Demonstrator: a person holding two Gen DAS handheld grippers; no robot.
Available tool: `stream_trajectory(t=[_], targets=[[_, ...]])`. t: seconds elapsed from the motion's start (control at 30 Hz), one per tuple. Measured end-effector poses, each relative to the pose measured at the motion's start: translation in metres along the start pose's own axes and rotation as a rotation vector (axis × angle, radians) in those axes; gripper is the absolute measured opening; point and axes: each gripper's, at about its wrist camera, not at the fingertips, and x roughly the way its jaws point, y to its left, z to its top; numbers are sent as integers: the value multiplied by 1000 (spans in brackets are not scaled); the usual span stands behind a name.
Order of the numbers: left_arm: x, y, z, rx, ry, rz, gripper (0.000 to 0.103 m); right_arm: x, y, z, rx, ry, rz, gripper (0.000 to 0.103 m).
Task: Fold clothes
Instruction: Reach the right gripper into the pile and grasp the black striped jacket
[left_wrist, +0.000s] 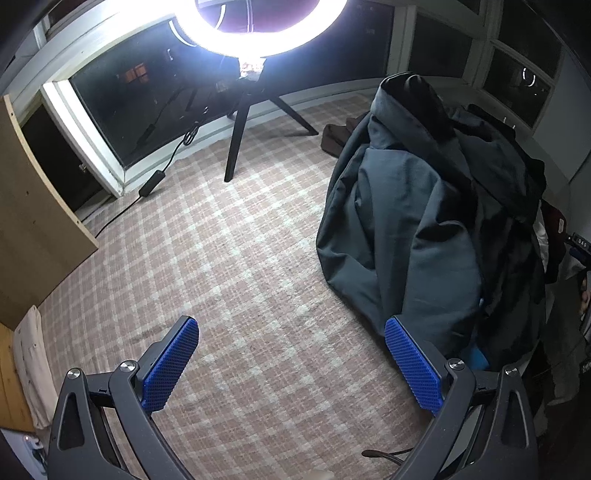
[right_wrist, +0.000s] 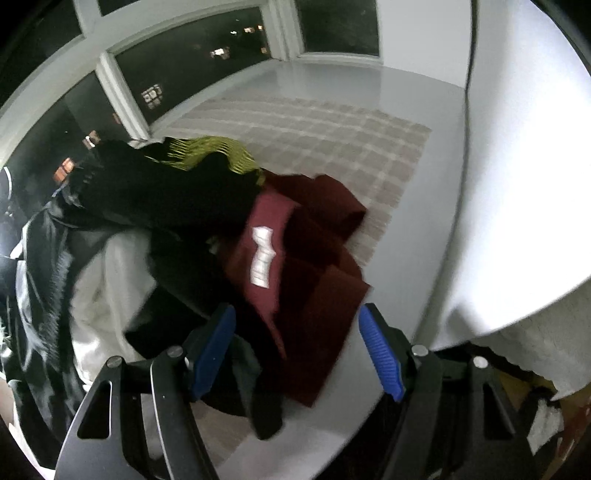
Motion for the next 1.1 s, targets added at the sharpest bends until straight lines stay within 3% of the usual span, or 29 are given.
stream_trajectory(t=[0.23, 0.37, 0.53, 0.77, 0.83, 0.87, 1.0, 1.1], targets=[[-1, -3, 0, 10, -1, 5, 102, 6, 39, 29, -70, -33, 76, 69], [0, 1, 0, -2, 2, 8, 102, 11, 81, 48, -185, -55, 116, 74], [0, 8, -2, -22, 4, 16, 102, 23, 127, 68, -331, -92, 76, 75], [2, 25, -7, -76, 12, 29, 102, 51, 137, 85, -327, -45, 129, 74], [3, 27, -8, -84, 17, 29, 102, 56, 133, 86, -299, -26, 177, 53], [4, 28, -9, -86, 18, 30, 102, 56, 130, 87, -273, -17, 198, 27], [4, 28, -9, -84, 16, 28, 102, 44, 126, 95, -260, -14, 213, 13], [1, 28, -8, -82, 8, 24, 102, 7, 124, 115, -261, -92, 208, 9]])
